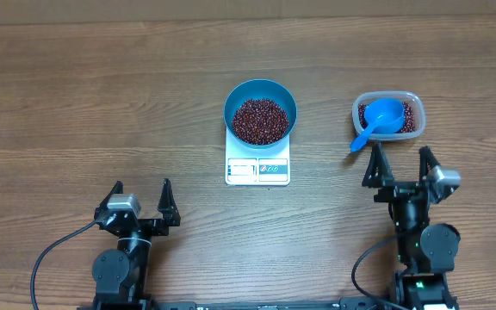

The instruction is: Scoop item into bowl and weigh 150g on scale

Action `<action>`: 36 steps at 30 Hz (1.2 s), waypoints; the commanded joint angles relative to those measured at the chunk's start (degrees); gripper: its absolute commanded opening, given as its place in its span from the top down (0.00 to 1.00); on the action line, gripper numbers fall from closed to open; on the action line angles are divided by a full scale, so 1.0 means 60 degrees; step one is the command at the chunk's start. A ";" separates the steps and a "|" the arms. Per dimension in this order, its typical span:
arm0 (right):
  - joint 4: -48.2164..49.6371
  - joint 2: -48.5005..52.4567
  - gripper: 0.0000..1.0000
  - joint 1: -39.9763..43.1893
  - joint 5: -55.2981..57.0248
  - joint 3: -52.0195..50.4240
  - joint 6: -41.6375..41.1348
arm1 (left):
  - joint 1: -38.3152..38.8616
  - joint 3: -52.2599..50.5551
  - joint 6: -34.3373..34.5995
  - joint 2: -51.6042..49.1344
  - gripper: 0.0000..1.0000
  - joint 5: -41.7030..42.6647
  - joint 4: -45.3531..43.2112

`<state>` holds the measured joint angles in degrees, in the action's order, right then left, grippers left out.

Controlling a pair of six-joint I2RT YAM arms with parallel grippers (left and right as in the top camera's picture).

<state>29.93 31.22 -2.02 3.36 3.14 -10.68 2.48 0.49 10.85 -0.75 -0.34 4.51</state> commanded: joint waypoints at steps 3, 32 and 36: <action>-0.1712 -0.1606 0.00 -0.0044 -0.0313 -0.0448 0.0299 | -0.0062 -0.0036 0.0160 0.0091 0.00 0.0135 -0.0004; -0.5788 -0.5180 0.00 -0.0036 -0.0951 -0.0452 0.2754 | -0.0062 -0.0036 0.0160 0.0091 0.00 0.0135 -0.0004; -0.5763 -0.5180 0.00 -0.0036 -0.1144 -0.0452 0.3045 | -0.0062 -0.0036 0.0160 0.0091 0.00 0.0135 -0.0004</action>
